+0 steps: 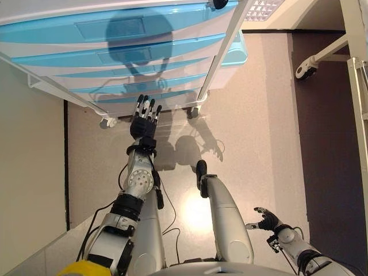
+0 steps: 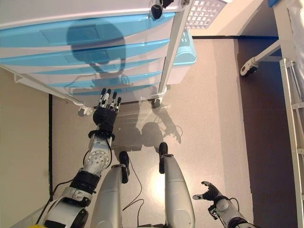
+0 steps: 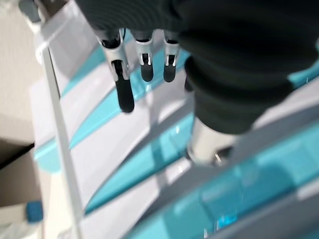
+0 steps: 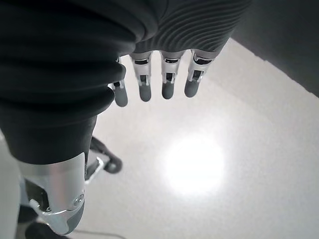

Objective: Open the drawer and pick up the medicine

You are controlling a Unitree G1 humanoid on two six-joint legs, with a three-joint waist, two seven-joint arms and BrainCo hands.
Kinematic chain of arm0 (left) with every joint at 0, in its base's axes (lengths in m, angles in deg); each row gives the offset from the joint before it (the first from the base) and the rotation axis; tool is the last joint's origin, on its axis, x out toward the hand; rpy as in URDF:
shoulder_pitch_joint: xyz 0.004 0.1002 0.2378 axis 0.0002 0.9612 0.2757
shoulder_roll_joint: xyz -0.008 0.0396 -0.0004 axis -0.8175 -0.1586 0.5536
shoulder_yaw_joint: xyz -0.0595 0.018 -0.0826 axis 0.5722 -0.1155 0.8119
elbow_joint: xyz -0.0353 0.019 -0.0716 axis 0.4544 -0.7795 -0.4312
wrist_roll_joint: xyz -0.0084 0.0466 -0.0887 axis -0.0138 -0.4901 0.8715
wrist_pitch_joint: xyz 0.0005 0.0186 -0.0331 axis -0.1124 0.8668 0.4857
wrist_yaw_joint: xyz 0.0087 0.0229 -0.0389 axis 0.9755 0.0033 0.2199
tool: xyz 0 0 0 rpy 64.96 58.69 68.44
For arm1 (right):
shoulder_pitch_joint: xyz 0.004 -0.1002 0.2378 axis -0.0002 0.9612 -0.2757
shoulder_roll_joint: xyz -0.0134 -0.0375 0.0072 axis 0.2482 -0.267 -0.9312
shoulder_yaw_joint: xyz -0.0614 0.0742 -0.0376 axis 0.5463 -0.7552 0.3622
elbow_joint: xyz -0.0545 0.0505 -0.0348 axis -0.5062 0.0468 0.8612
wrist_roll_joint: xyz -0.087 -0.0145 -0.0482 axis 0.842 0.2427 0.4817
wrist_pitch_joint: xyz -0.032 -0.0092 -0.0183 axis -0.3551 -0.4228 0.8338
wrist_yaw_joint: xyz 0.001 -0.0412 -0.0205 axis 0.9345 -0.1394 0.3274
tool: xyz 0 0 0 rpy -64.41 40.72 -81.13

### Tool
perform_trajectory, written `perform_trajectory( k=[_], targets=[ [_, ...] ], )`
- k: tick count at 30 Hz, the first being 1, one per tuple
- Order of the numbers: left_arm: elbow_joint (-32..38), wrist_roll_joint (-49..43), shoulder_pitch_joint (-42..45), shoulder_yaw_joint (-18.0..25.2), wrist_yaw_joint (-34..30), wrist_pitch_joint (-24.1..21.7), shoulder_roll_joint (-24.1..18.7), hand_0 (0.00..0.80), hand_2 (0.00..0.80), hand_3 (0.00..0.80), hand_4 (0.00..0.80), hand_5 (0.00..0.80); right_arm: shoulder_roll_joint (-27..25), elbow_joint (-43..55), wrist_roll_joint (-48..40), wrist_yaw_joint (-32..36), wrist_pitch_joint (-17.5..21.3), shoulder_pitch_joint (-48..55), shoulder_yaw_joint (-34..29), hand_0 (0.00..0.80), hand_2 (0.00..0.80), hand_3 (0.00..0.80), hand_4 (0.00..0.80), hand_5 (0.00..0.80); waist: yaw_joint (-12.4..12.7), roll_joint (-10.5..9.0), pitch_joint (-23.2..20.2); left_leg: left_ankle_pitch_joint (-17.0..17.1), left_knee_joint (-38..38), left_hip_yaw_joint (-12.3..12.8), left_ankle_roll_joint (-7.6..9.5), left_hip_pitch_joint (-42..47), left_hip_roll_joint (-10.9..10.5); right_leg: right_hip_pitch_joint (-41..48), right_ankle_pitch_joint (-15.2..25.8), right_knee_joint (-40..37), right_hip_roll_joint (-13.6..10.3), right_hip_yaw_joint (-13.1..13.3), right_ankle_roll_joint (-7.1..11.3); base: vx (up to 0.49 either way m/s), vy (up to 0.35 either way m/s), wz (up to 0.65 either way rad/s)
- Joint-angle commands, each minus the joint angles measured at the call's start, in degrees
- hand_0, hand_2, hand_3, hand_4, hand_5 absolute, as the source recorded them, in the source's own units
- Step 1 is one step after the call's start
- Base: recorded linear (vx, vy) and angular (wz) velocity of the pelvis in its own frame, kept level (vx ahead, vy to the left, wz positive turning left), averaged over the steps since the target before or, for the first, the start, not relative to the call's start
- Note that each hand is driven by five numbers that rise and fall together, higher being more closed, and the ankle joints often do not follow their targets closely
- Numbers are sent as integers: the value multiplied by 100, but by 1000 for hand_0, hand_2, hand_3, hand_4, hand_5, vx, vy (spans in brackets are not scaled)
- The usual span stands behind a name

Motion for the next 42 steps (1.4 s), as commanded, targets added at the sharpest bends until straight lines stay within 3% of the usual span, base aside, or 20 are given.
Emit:
perform_trajectory(
  k=[1, 13, 24, 31, 42],
  targets=[
    [87, -275, 25, 97, -65, -41, 128, 0, 0, 0, 0, 0, -191, -178, -50, -121, -97, 77, -17, 0, 0, 0, 0, 0, -6, 114, -295, 87, -113, 278, 477, -177, -201, 142, 470, -266, 157, -80, 128, -19, 16, -5],
    [-363, -52, -202, 421, 158, -159, 235, 0, 0, 0, 0, 0, -269, -90, 9, -190, -128, 134, -107, 0, 0, 0, 0, 0, -55, 92, -271, -77, 247, 361, 511, -394, -145, -141, 377, 40, 154, 19, 119, -6, 8, -3],
    [-217, -127, -1063, 469, 449, -392, 7, 0, 0, 0, 0, 0, -409, -57, -3, -41, -205, 246, -25, 0, 0, 0, 0, 0, -138, 44, -263, -517, 1358, 433, 585, -991, -58, -720, -65, 1009, 148, 111, 58, 6, 21, -8],
    [362, -202, -1327, 393, 548, -552, -63, 0, 0, 0, 0, 0, -394, -125, -65, 46, -222, 284, 26, 0, 0, 0, 0, 0, -150, 18, -261, -885, 2191, 445, 691, -1443, -42, -1155, -424, 1750, 155, 77, 13, 0, 16, -2],
    [1015, -334, -1380, 230, 531, -636, -82, 0, 0, 0, 0, 0, -428, -172, 1, 96, -201, 308, 49, 0, 0, 0, 0, 0, -144, 39, -345, -960, 2209, 491, 740, -1474, -107, -1253, -487, 1835, 153, 79, -16, 0, 0, 0]
  ],
)
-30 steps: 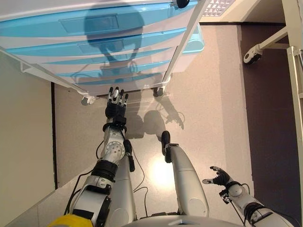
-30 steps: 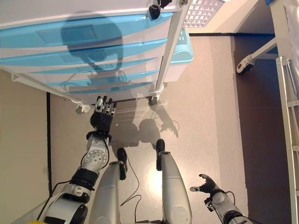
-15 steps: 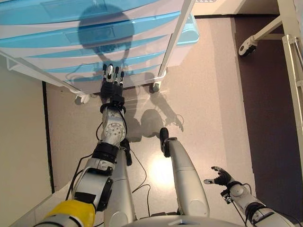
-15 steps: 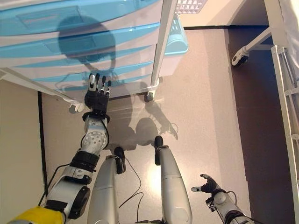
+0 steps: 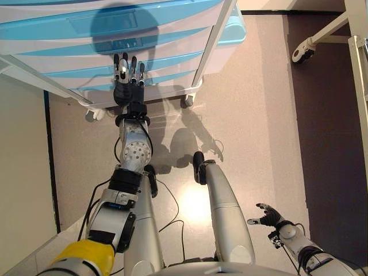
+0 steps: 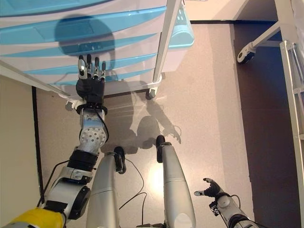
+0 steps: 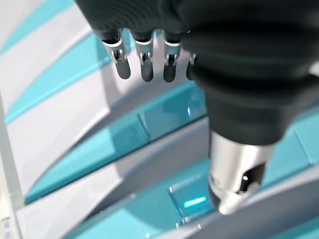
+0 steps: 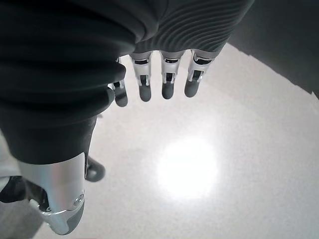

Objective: Open the drawer and pick up the medicine

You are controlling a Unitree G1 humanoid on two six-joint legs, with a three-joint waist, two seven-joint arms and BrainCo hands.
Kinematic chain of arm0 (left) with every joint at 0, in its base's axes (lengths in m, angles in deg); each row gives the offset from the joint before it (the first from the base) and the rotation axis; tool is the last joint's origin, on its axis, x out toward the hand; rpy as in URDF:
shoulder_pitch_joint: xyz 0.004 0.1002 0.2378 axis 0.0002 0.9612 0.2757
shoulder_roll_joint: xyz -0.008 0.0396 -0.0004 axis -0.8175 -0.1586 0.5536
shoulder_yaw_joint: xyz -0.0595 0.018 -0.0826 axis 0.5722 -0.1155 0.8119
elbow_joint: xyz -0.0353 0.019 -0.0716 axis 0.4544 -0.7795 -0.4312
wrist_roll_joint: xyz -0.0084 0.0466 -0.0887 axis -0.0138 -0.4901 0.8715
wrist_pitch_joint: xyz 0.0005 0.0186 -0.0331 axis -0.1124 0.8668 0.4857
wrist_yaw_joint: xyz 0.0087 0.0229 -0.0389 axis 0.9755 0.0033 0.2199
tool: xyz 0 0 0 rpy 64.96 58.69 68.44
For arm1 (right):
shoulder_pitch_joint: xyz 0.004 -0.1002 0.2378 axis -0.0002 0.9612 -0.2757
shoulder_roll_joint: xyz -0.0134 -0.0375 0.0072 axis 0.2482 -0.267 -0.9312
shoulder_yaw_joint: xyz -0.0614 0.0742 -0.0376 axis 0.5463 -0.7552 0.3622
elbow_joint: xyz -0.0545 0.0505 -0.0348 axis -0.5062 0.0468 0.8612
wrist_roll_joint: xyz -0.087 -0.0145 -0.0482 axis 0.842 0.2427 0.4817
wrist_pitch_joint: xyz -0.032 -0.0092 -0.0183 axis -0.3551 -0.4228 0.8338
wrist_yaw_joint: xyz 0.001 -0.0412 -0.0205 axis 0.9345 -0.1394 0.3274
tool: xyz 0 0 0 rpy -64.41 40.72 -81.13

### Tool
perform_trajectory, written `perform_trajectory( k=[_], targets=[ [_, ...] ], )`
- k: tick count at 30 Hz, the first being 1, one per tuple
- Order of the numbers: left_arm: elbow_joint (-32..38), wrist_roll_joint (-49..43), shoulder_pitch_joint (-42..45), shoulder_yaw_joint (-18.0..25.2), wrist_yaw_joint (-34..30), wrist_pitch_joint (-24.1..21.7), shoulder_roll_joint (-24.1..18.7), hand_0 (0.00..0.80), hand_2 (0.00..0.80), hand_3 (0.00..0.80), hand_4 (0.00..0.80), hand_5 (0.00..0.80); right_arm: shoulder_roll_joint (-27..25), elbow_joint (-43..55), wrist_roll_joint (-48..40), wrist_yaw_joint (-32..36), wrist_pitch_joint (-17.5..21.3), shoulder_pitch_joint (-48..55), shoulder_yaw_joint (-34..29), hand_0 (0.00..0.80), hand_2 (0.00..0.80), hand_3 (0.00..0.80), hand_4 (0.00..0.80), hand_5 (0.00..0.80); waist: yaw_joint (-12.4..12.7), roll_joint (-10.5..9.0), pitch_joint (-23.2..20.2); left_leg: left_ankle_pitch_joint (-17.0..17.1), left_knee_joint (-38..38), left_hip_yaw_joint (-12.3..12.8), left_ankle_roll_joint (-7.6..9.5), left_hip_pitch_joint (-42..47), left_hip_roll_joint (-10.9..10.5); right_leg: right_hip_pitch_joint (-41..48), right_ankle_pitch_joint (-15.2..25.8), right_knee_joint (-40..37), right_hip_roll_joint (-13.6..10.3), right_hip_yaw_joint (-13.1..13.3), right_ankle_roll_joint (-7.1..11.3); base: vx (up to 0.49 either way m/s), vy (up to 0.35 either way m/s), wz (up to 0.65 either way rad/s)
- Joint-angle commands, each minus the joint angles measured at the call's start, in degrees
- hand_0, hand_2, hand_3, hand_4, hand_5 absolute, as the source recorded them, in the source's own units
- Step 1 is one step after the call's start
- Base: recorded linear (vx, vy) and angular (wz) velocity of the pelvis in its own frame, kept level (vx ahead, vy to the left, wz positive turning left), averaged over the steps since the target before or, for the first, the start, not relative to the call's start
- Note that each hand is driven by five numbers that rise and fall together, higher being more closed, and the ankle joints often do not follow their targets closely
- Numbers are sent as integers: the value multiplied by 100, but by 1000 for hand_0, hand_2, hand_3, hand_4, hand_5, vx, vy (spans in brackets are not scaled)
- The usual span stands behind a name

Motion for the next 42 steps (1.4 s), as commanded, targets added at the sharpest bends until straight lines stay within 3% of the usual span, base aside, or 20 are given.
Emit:
perform_trajectory(
  k=[1, 13, 24, 40, 41, 42],
  targets=[
    [475, -360, -88, -168, -102, -254, 23, 0, 0, 0, 0, 0, -362, -204, 3, 49, -120, 402, 91, 0, 0, 0, 0, 0, -49, 156, -392, -91, -40, 474, 673, 24, -315, 165, 4, 88, 17, -159, -19, 0, 0, 0],
    [670, -115, -436, -75, -274, -415, -58, 0, 0, 0, 0, 0, -396, -333, 115, 150, -102, 417, 126, 0, 0, 0, 0, 0, -64, 148, -505, -100, -155, 541, 678, 29, -331, 89, 63, 56, -10, -140, 42, 3, 20, 0],
    [72, 345, -797, -61, -215, -485, 90, 0, 0, 0, 0, 0, -498, -141, 220, 153, -85, 386, 224, 0, 0, 0, 0, 0, -119, 82, -608, -27, -339, 548, 662, -7, -314, 6, 193, -87, -10, -163, 103, -1, 3, 0],
    [-71, 714, -1116, 1, -203, -580, 359, 0, 0, 0, 0, 0, -684, 63, 440, 163, -123, 505, 245, 0, 0, 0, 0, 0, -190, 73, -721, -63, -363, 566, 668, -12, -254, -66, 228, -110, 9, -131, 132, 0, 1, 0],
    [-61, 734, -1116, 3, -213, -575, 387, 229, 229, 229, 229, 229, -685, 85, 446, 174, -121, 509, 248, 0, 0, 0, 0, 0, -191, 75, -722, -69, -351, 563, 672, -18, -253, -73, 227, -101, 15, -128, 135, 0, 0, 0],
    [-61, 734, -1116, 3, -213, -575, 387, 511, 511, 511, 511, 511, -685, 86, 446, 174, -121, 509, 247, 0, 0, 0, 0, 0, -191, 75, -722, -70, -350, 563, 672, -19, -253, -74, 226, -100, 15, -128, 135, 0, 0, 0]
  ],
)
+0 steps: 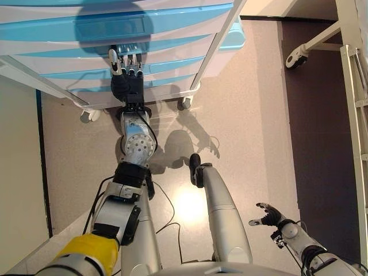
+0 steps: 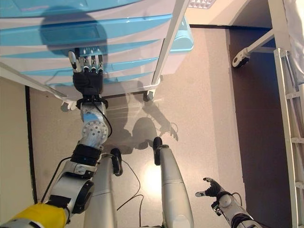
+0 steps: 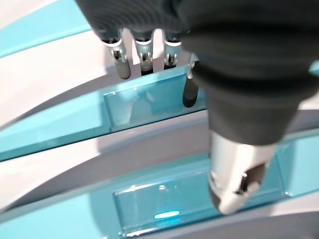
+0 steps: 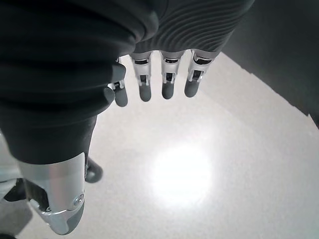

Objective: Open the drawer and pick up the medicine

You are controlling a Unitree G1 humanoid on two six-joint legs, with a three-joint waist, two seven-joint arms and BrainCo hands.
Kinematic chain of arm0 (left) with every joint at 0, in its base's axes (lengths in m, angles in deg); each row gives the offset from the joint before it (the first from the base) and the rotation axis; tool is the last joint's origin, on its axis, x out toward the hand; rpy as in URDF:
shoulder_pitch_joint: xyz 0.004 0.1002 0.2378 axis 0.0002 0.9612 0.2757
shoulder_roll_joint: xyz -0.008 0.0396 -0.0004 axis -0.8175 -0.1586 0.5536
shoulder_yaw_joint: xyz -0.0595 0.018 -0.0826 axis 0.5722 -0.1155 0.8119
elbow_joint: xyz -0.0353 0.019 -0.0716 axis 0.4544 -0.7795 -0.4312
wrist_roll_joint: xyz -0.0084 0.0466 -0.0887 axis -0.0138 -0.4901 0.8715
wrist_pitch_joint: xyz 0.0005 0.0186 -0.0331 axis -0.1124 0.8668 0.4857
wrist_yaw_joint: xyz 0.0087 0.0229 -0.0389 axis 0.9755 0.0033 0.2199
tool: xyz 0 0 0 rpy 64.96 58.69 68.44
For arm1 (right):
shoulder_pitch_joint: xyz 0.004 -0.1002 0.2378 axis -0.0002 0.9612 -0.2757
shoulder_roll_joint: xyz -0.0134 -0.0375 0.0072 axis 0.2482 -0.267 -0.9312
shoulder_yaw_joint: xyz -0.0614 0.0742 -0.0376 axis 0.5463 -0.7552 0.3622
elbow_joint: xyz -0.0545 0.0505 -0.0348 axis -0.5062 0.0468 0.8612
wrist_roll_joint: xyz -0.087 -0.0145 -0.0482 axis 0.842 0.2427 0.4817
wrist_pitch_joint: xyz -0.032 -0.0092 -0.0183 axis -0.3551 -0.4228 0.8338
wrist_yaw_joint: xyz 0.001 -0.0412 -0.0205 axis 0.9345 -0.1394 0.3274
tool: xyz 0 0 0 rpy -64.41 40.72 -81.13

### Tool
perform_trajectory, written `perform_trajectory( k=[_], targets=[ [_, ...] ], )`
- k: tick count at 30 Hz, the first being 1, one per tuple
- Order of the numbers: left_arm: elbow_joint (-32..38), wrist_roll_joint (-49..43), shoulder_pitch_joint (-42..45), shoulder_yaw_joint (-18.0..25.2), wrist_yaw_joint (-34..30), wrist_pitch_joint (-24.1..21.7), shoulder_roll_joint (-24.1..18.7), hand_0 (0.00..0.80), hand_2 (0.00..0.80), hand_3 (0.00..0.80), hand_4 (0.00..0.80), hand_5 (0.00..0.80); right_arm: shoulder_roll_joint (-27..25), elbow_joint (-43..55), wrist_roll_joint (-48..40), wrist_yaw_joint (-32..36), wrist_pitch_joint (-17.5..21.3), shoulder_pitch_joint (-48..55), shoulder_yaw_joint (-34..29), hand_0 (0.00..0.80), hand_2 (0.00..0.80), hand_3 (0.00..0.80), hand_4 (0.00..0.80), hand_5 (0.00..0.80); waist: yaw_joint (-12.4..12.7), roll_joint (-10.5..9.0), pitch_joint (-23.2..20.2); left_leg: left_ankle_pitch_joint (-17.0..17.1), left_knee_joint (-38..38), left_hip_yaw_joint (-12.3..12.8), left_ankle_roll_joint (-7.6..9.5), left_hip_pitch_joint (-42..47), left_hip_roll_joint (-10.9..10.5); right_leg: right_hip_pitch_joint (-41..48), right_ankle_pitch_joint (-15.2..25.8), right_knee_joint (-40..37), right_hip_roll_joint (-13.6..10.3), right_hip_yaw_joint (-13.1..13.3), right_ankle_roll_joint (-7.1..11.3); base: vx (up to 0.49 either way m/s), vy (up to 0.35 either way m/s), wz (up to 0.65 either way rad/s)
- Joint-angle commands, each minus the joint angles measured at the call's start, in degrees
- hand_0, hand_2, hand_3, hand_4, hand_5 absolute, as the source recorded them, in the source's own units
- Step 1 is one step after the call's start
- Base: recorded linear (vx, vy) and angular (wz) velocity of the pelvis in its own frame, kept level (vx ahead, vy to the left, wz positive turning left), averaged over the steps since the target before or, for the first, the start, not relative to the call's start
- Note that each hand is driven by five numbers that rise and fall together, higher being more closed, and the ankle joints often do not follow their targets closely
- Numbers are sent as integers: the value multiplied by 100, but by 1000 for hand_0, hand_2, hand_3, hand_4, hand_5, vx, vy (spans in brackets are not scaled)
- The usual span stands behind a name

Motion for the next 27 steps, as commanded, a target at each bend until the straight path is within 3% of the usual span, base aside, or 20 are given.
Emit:
perform_trajectory(
  k=[1, 11, 27],
  targets=[
    [91, -196, -701, -64, -286, -56, 127, 800, 800, 800, 800, 800, -481, -131, 118, 30, -120, 482, 166, 0, 0, 0, 0, 0, -156, 287, -419, -13, -288, 494, 605, 102, -236, 23, 193, 89, 20, -180, 13, 0, 0, 0],
    [407, -291, -233, -313, -555, 268, 196, 800, 800, 800, 800, 800, -423, -79, 95, 73, -110, 432, 166, 0, 0, 0, 0, 0, -102, 316, -391, 28, -337, 494, 616, 72, -253, -8, 210, 69, -11, -203, -2, -6, -2, -1],
    [850, -347, 979, -1117, -1139, 1007, 215, 800, 800, 800, 800, 800, -278, -72, 22, 45, -49, 363, 37, 0, 0, 0, 0, 0, 22, 342, -256, 120, -330, 455, 631, 23, -308, 16, 257, 55, -81, -288, -31, -4, -7, 3]
  ],
)
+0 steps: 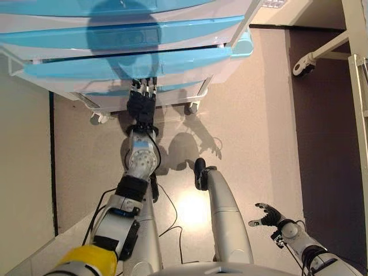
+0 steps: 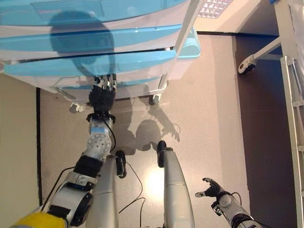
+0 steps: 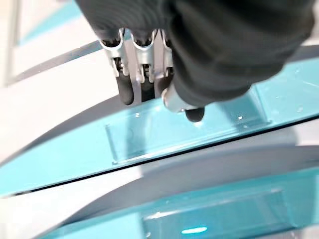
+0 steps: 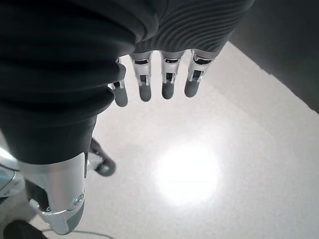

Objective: Open the drawer and pick up the medicine

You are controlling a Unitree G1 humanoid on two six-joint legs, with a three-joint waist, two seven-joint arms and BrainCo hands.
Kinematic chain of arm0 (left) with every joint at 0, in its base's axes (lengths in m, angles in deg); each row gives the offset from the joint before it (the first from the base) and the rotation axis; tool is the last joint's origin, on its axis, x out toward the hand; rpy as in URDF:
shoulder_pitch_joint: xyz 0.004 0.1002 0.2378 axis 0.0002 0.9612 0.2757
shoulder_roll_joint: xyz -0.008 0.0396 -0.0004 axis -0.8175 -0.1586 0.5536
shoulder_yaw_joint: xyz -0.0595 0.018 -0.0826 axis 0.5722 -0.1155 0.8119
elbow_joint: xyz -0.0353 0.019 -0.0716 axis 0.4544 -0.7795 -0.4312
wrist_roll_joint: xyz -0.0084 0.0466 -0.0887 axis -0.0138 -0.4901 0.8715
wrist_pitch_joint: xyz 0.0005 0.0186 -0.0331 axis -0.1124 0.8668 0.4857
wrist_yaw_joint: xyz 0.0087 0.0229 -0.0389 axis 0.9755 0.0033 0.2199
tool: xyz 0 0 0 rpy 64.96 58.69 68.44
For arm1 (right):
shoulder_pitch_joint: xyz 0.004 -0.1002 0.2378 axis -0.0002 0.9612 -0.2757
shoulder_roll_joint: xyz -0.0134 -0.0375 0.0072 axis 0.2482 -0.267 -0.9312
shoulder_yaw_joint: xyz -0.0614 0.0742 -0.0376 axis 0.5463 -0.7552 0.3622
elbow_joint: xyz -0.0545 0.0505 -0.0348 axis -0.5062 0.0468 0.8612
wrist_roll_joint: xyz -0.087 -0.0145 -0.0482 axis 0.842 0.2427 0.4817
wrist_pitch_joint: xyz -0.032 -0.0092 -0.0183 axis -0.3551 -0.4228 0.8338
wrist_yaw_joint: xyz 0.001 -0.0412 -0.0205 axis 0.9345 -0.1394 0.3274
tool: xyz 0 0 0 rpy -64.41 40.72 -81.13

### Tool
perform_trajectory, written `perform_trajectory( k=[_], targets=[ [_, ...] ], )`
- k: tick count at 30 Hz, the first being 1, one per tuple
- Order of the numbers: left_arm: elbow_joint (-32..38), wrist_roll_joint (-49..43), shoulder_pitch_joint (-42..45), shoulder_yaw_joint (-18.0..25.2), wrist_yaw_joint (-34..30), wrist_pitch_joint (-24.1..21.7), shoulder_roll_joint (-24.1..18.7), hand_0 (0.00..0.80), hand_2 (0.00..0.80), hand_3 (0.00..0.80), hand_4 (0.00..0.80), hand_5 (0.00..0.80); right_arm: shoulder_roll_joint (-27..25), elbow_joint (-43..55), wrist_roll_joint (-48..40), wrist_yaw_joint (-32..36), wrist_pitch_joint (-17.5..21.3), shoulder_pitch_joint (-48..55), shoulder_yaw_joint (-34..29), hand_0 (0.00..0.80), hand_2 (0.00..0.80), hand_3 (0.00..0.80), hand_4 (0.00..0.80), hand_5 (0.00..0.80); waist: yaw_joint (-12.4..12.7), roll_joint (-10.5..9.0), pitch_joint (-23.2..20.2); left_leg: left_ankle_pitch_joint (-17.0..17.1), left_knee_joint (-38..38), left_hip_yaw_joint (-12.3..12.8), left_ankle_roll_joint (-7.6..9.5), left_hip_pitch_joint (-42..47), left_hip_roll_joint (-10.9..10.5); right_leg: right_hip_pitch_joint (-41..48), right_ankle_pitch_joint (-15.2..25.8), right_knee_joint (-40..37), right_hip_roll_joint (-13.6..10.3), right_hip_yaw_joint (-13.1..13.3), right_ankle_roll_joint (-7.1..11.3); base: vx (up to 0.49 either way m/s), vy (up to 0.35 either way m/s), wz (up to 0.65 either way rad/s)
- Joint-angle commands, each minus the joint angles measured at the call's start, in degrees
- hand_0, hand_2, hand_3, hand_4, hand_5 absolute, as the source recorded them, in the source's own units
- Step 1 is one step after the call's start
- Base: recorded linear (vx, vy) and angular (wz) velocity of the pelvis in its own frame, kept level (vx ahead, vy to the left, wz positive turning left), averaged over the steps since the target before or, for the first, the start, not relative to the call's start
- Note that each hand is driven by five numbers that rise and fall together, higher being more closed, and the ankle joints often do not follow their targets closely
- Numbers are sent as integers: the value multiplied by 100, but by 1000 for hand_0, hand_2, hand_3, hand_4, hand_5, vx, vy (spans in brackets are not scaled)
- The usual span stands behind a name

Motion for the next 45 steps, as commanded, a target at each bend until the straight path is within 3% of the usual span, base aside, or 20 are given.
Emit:
perform_trajectory(
  k=[1, 12, 17, 25, 34, 40, 45],
  targets=[
    [814, -438, -50, -626, -505, 342, 182, 800, 800, 800, 800, 800, -278, -109, -29, -45, -38, 345, 35, 0, 0, 0, 0, 0, -194, 291, -197, 192, -325, 340, 515, -90, -206, -43, 362, -49, 115, -270, -65, 0, 0, 0],
    [1297, -358, 578, -970, -799, 631, 54, 800, 800, 800, 800, 800, -195, -70, -92, -71, 7, 357, -5, 0, 0, 0, 0, 0, -132, 305, -96, 237, -337, 320, 511, -48, -226, 9, 379, -49, 84, -308, -80, 0, -6, 0],
    [1172, -333, 1060, -1096, -852, 812, -17, 800, 800, 800, 800, 800, -111, -125, -129, -93, 21, 323, -11, 0, 0, 0, 0, 0, -87, 299, -54, 249, -349, 304, 514, -9, -233, 64, 375, -58, 71, -332, -78, 3, -17, 1],
    [454, -642, 1994, -1325, -1181, 1452, -505, 800, 800, 800, 800, 800, -84, -153, -263, -162, 20, 234, -68, 0, 0, 0, 0, 0, -2, 303, 61, 296, -437, 268, 505, 156, -257, 271, 381, -125, 53, -358, -71, 14, -26, 2],
    [791, -891, 2335, -1665, -1598, 1682, -1007, 800, 800, 800, 800, 800, -131, -82, -264, -176, 46, 230, -91, 0, 0, 0, 0, 0, 39, 356, 168, 446, -548, 201, 455, 181, -294, 385, 411, -210, 15, -466, -78, -10, -31, 6],
    [739, -813, 2637, -1650, -1699, 1765, -1163, 800, 800, 800, 800, 800, -156, -63, -284, -158, 39, 244, -75, 0, 0, 0, 0, 0, 77, 368, 225, 487, -579, 176, 422, 214, -288, 443, 420, -213, -2, -502, -81, -14, -37, 6],
    [247, -1021, 2966, -1461, -1545, 1689, -1184, 800, 800, 800, 800, 800, -103, -159, -282, -229, 1, 219, -58, 0, 0, 0, 0, 0, 122, 406, 288, 532, -676, 95, 411, 394, -308, 665, 475, -333, -8, -529, -59, 9, -29, 7]
  ],
)
